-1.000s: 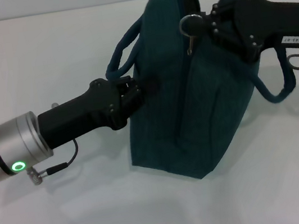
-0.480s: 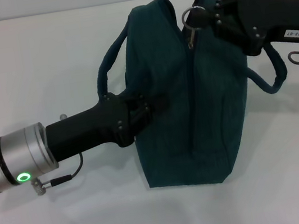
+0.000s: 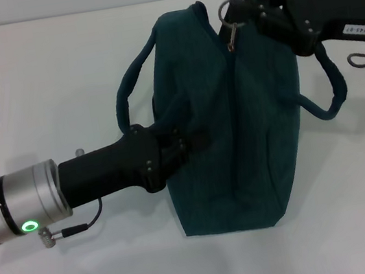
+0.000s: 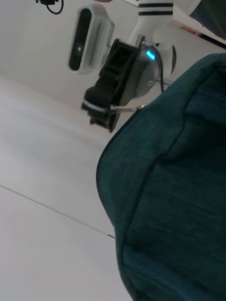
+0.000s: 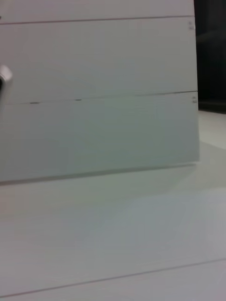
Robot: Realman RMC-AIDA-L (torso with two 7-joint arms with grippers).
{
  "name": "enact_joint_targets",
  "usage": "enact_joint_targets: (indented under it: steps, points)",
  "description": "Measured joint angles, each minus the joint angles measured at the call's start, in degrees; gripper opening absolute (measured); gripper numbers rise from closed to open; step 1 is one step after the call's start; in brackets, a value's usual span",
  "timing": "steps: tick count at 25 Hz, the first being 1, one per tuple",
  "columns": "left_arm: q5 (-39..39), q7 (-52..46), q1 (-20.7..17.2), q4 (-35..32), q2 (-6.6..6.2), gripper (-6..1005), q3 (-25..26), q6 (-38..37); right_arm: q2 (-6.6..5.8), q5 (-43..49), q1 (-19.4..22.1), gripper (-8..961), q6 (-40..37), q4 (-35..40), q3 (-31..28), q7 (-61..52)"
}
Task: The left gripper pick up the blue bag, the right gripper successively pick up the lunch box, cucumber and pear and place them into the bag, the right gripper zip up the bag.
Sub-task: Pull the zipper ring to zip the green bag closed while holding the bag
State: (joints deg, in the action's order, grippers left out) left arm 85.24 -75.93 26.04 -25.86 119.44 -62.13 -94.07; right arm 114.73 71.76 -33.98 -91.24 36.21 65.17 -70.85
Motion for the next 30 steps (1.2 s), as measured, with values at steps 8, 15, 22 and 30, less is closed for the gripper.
enact_joint_targets:
  steps: [8,15,22,30]
  points:
    - [-0.08,4.05,-1.19,0.45,0.00,53,0.00,-3.27,-0.88,-0.05,-2.99,23,0.44,-4.18,-1.61,-0.08]
    - [0.02,5.95,-1.14,2.26,-0.09,55,0.08,-5.26,-0.92,0.23,-4.22,24,2.97,-4.92,-1.76,-0.08]
    - [-0.13,6.98,-1.41,2.89,-0.22,57,0.37,-7.31,-1.23,0.30,-5.93,25,5.82,-7.74,-1.83,0.12]
    - [-0.61,8.00,-2.57,3.10,-0.37,59,0.70,-8.28,-0.81,0.42,-6.38,26,12.03,-8.07,-1.59,0.61]
